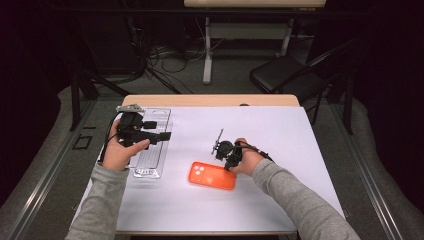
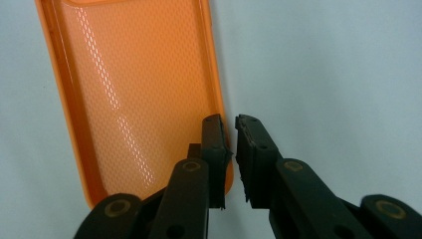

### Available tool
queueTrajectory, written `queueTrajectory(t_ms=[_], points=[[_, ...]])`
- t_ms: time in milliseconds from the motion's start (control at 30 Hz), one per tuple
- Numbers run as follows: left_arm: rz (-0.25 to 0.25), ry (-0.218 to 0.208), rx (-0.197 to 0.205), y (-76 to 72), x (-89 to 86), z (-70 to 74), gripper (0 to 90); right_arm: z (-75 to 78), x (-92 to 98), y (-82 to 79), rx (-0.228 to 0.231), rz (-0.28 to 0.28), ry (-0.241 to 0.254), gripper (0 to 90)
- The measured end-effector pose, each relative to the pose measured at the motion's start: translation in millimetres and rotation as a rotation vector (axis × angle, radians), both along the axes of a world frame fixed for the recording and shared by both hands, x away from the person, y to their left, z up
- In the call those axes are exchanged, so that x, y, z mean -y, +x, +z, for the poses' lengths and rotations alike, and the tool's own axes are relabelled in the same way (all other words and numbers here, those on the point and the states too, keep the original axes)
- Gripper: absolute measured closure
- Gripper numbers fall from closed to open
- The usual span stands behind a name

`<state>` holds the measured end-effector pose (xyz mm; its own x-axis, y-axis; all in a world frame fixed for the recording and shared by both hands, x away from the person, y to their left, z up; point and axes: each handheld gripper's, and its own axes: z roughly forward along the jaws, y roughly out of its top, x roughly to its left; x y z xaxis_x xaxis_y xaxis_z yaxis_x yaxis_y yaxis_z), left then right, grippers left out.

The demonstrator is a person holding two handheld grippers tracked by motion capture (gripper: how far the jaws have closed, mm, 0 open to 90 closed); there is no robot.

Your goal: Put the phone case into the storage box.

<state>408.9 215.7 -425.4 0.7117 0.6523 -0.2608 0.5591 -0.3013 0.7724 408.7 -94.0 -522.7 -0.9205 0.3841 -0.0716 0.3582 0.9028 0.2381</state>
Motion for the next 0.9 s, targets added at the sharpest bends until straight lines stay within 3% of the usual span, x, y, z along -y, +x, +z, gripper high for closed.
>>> queueTrajectory(t_ms=[900], points=[[0.009,0.002,-0.009,0.1,-0.4,-0.3,15.6,-3.9,-0.9,-0.8,0.012,0.044,-0.025,87.8]])
